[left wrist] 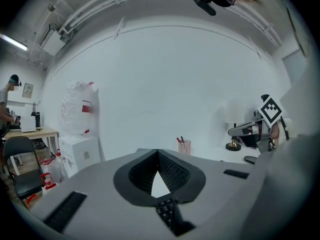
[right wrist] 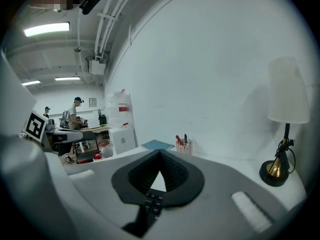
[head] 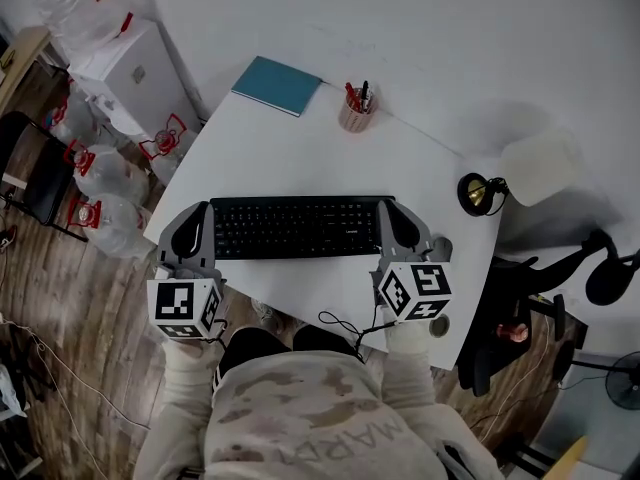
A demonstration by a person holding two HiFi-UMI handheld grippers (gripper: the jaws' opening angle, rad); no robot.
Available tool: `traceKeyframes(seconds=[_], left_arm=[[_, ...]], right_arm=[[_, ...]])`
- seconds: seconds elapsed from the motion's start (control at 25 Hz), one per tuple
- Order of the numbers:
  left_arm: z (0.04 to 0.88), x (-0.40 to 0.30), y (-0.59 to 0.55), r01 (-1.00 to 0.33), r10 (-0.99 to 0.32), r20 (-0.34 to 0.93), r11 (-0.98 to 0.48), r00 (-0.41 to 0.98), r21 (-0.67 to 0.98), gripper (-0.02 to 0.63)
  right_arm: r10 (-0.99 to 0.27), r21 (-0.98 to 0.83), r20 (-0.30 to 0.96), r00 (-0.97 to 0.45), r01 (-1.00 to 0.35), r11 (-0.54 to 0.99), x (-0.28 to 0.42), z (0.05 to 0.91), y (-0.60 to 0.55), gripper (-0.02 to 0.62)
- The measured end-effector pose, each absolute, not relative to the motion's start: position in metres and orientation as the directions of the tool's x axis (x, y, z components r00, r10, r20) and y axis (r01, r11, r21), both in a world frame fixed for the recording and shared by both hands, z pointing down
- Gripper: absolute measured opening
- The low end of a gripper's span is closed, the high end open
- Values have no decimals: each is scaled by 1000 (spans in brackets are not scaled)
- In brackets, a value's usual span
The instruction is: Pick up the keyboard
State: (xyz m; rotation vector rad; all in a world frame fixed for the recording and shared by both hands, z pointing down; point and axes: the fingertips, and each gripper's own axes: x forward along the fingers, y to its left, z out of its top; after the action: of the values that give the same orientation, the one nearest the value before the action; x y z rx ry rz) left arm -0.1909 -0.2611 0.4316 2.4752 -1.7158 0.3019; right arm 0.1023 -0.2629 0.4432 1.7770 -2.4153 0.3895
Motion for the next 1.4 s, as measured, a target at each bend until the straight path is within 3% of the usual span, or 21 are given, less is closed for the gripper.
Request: traceKeyframes(seconds=[0.44, 0.48, 0.96, 1.4], left_arm=[[489, -207, -273, -941, -863, 383, -333, 330, 60, 8], [496, -208, -272, -942, -854, 406, -329, 326, 64, 14], [567, -218, -269, -952, -748, 591, -264, 302, 153, 150], [607, -222, -263, -954, -667, 684, -240, 295, 178, 227]], right_arm=[[-873, -179, 389, -294, -954, 241, 114, 492, -279, 15], [-866, -180, 404, -295, -954, 241, 116, 497, -279, 57], [-776, -199, 556, -298, -954, 224, 140, 562, -281, 155], [-740, -182, 620, -262, -965, 188, 163, 590, -276, 193]])
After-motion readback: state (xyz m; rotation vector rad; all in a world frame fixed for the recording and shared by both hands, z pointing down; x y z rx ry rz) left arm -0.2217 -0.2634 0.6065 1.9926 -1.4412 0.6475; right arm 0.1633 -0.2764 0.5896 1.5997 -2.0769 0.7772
